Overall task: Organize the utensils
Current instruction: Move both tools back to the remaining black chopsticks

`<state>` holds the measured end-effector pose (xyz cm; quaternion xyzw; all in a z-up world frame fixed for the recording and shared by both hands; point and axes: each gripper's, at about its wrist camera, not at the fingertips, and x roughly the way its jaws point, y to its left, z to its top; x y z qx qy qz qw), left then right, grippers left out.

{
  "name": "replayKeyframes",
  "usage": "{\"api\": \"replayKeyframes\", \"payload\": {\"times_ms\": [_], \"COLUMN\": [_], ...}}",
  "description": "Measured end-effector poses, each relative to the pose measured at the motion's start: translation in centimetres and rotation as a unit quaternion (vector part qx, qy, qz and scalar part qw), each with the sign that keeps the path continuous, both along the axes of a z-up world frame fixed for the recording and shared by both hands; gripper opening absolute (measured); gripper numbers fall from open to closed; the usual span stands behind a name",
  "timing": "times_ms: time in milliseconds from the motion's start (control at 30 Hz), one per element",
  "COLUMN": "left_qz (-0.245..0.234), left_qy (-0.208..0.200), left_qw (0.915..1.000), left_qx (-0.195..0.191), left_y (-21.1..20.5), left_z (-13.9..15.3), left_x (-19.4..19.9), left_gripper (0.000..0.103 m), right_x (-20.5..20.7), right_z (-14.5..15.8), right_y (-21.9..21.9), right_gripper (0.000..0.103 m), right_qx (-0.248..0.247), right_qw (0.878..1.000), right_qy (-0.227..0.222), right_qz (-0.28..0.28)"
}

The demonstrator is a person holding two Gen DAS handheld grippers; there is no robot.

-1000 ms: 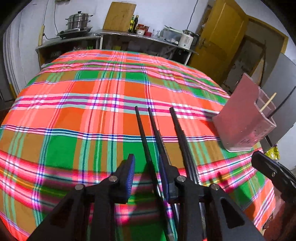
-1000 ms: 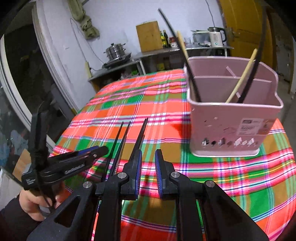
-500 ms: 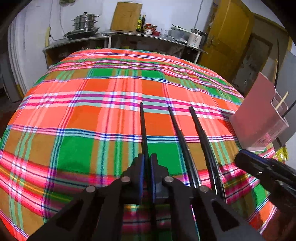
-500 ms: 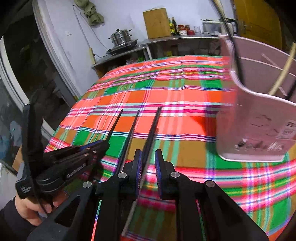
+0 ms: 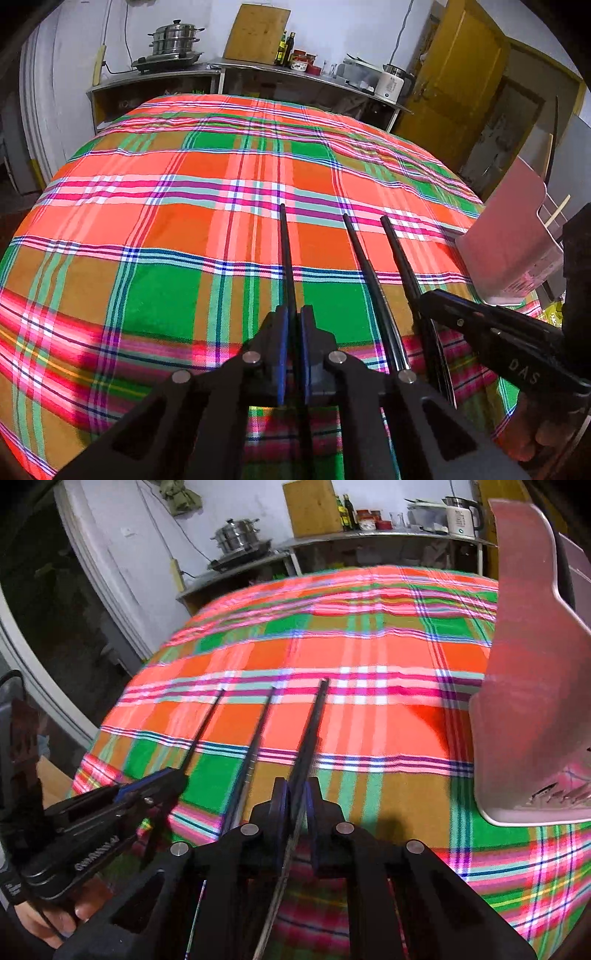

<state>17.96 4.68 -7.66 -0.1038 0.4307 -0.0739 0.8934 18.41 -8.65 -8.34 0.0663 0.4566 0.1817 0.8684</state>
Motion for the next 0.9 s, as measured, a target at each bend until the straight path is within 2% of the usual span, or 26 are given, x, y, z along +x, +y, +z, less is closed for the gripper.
{"api": "replayKeyframes", "payload": {"times_ms": [167,567,700,833,900], "left_qz": [0.000,0.000,0.000,-0.011,-0.021], "left_qy": [0.000,-0.001,0.001,0.009,0.014], "left_qw": [1.0000,1.0000,1.0000,0.9997,0.9993], "left_qx": [-0.002,-0.002,-0.002,0.021,0.026], "left_y": [0.1,0.2,0.2,-0.4,-0.7], "left_z": [0.0,-0.1,0.0,0.2,0.4], "left_x": [-0.1,-0.2,-0.2,0.5,1.0], "left_gripper": [0.008,0.008,0.008,0.008,0.014], "right_x": [-0.3,0.1,0.3,1.1,1.6], "right_z": [1.2,-0.3,-0.1,0.1,0.1], "right_y": [0.8,-0.6,0.0,0.3,0.5], "right_gripper": [0.010,0.008,0.008,0.009,0.009], "right_qx": [0.008,-0.001,-0.022,-0.035,-0.041], "right_qw": [1.000,1.000,1.000,0.999,0.999], "right_qy": [-0.020,0.004,0.002,0.008,0.013], "right_qz": [0.015,-0.009,-0.007,-0.015,-0.017]}}
